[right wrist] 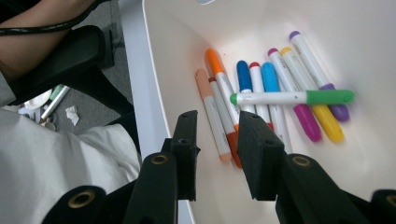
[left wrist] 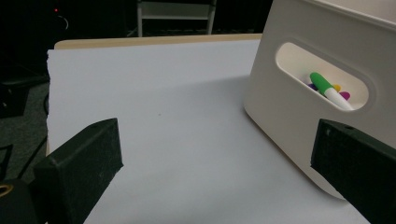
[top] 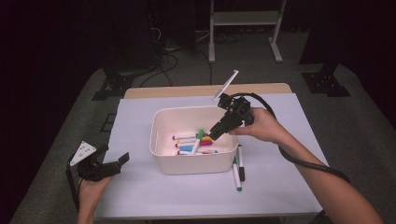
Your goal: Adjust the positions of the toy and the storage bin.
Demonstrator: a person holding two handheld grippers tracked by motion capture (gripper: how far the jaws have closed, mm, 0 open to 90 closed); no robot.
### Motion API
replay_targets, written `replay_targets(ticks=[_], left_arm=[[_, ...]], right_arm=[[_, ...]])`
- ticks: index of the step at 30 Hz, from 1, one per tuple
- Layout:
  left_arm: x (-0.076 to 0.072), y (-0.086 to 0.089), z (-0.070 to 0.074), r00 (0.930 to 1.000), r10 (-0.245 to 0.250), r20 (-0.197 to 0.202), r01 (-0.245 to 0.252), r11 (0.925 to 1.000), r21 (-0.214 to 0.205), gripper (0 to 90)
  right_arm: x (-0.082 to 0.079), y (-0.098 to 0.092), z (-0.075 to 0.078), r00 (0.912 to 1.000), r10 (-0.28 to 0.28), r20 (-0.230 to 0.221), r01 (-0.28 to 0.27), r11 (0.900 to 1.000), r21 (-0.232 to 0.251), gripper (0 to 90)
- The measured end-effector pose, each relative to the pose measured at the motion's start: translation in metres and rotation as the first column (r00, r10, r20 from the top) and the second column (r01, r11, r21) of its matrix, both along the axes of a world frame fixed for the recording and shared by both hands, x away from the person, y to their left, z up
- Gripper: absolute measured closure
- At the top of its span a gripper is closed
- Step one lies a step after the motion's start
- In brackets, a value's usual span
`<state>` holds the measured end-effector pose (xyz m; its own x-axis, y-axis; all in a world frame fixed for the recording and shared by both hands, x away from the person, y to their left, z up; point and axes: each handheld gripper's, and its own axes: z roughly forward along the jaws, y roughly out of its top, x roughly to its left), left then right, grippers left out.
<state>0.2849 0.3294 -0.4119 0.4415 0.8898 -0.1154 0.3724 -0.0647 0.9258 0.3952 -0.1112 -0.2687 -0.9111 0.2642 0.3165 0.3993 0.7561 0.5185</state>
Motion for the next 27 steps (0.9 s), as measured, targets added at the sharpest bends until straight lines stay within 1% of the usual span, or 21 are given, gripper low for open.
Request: replay_targets(ticks=[5, 6, 7, 8, 9, 10, 12, 18, 19, 20, 22, 24, 25, 27], left_arm=[[0.0, 0.0, 0.0, 1.0, 0.002, 0.001, -0.002, 1.0, -0.001, 0.7], [0.0, 0.0, 0.0, 1.0, 0.002, 0.001, -0.002, 1.0, -0.001, 0.7], [0.0, 0.0, 0.0, 1.0, 0.0, -0.001, 0.0, 1.0, 0.003, 0.7], [0.0, 0.0, 0.0, 1.0, 0.0, -0.001, 0.0, 1.0, 0.003, 0.7], [0.0, 0.0, 0.0, 1.0, 0.0, -0.002, 0.0, 1.0, 0.004, 0.7], [0.0, 0.0, 0.0, 1.0, 0.001, -0.001, -0.001, 1.0, 0.002, 0.7], [0.0, 0.0, 0.0, 1.0, 0.002, -0.002, -0.002, 1.0, 0.001, 0.7], [0.0, 0.0, 0.0, 1.0, 0.003, -0.002, -0.003, 1.0, 0.0, 0.7], [0.0, 0.0, 0.0, 1.0, 0.002, -0.002, -0.002, 1.0, 0.003, 0.7], [0.0, 0.0, 0.0, 1.0, 0.0, -0.002, 0.0, 1.0, 0.004, 0.7], [0.0, -0.001, 0.0, 1.0, 0.0, -0.001, 0.0, 1.0, 0.003, 0.7], [0.0, -0.001, 0.0, 1.0, -0.001, -0.001, 0.001, 1.0, 0.002, 0.7], [0.0, -0.001, 0.0, 1.0, -0.001, -0.003, 0.001, 1.0, 0.003, 0.7], [0.0, -0.001, 0.0, 1.0, -0.001, -0.002, 0.001, 1.0, 0.002, 0.7]], right_arm=[[-0.004, -0.023, 0.005, 0.9992, -0.038, 0.01, 0.038, 0.9991, 0.021, 66.5], [-0.004, -0.023, 0.005, 0.9992, -0.038, 0.01, 0.038, 0.9991, 0.021, 66.5], [-0.005, -0.031, 0.006, 0.9984, -0.055, 0.012, 0.055, 0.9984, 0.015, 66.0], [-0.006, -0.036, 0.006, 0.9977, -0.066, 0.015, 0.065, 0.9977, 0.015, 65.9], [-0.006, -0.036, 0.006, 0.9977, -0.066, 0.015, 0.065, 0.9977, 0.015, 65.9], [-0.007, -0.045, 0.005, 0.9963, -0.084, 0.016, 0.084, 0.9963, 0.019, 65.8], [-0.007, -0.049, 0.005, 0.9959, -0.089, 0.017, 0.088, 0.9959, 0.021, 65.9], [-0.011, -0.075, -0.002, 0.9889, -0.149, 0.006, 0.148, 0.9883, 0.036, 65.5], [-0.012, -0.082, -0.004, 0.9872, -0.159, 0.004, 0.159, 0.9864, 0.041, 65.2], [-0.012, -0.082, -0.004, 0.9872, -0.159, 0.004, 0.159, 0.9864, 0.041, 65.2], [-0.014, -0.09, -0.007, 0.9852, -0.172, 0.0, 0.171, 0.9837, 0.054, 65.0], [-0.014, -0.097, -0.012, 0.983, -0.183, -0.004, 0.183, 0.981, 0.063, 64.0], [-0.015, -0.102, -0.018, 0.9807, -0.195, -0.009, 0.195, 0.9785, 0.066, 63.0], [-0.015, -0.105, -0.021, 0.9793, -0.202, -0.015, 0.203, 0.9771, 0.065, 62.9]])
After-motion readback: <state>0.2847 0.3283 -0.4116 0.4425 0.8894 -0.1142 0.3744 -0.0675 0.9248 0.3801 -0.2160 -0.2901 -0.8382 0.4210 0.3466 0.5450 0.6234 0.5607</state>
